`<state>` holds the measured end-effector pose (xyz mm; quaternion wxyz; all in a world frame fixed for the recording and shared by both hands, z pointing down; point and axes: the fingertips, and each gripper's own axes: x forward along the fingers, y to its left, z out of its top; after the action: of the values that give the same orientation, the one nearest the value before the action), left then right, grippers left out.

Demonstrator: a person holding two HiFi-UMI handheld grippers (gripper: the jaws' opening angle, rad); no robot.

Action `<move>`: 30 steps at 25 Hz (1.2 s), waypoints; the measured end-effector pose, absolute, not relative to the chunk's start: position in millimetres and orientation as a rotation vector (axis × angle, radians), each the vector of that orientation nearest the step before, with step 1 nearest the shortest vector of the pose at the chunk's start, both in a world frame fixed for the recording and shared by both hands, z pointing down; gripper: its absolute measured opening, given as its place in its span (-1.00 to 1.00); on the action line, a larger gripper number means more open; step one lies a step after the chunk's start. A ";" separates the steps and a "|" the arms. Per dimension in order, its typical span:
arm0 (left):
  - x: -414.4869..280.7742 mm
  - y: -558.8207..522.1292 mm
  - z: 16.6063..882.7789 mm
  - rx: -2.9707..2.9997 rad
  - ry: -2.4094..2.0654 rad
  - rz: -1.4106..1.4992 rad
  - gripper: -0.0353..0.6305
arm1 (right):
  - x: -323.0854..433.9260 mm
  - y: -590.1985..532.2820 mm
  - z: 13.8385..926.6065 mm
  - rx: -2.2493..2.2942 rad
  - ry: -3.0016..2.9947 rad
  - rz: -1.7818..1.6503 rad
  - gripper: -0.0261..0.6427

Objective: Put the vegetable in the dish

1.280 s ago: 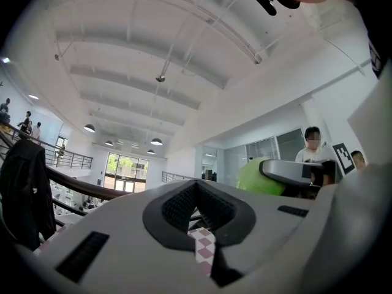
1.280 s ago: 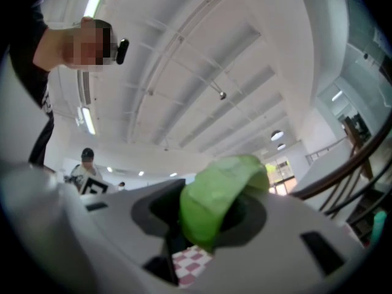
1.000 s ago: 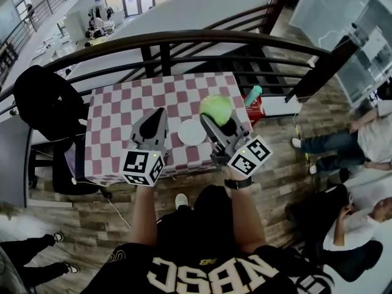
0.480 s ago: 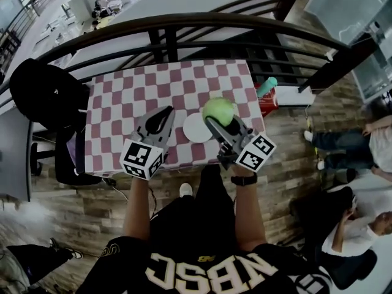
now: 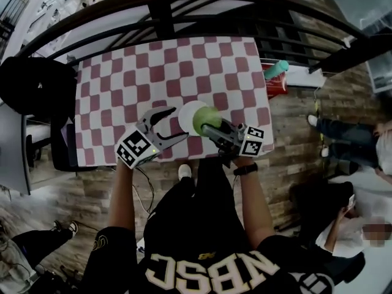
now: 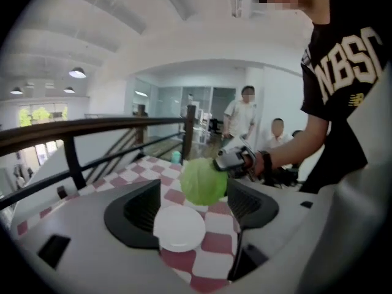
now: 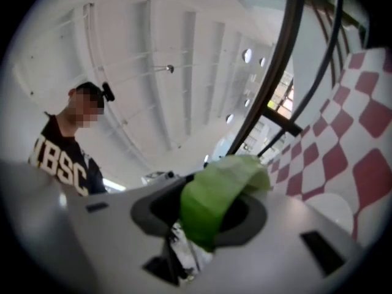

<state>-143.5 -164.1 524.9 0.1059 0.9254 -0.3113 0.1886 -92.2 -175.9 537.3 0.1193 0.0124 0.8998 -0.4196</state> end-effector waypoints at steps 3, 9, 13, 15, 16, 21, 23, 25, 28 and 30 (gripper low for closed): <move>-122.4 -152.3 571.7 2.704 -0.704 0.790 0.45 | -96.6 -169.1 562.4 0.126 2.580 -1.329 -0.49; -91.6 -170.0 602.7 2.708 -0.593 0.796 0.58 | -107.7 -167.0 579.9 0.204 2.581 -1.345 -0.49; -83.0 -180.1 607.6 2.699 -0.537 0.761 0.58 | -114.5 -170.9 576.4 0.229 2.538 -1.335 -0.49; -79.6 -179.2 609.7 2.703 -0.515 0.763 0.58 | -116.0 -169.1 575.6 0.232 2.518 -1.340 -0.49; -78.9 -178.1 610.5 2.710 -0.510 0.765 0.58 | -115.9 -167.7 575.7 0.229 2.508 -1.344 -0.49; -81.4 -184.0 603.1 2.758 -0.508 0.755 0.57 | -116.5 -173.8 571.5 0.216 2.472 -1.334 -0.49; -81.9 -185.2 605.8 2.742 -0.501 0.789 0.55 | -118.1 -175.3 572.9 0.205 2.501 -1.335 -0.49; -83.1 -185.6 609.2 2.726 -0.495 0.798 0.54 | -119.9 -176.0 575.3 0.186 2.516 -1.337 -0.49; -84.6 -187.8 613.8 2.716 -0.486 0.815 0.53 | -120.5 -179.0 581.8 0.174 2.495 -1.370 -0.49; -84.8 -188.1 617.8 2.719 -0.470 0.858 0.53 | -121.5 -178.3 587.0 0.184 2.515 -1.392 -0.48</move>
<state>-84.8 -188.1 617.8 0.1258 0.9335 -0.1614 0.2945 -121.5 -178.3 587.0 0.1305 0.0633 0.8657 -0.4791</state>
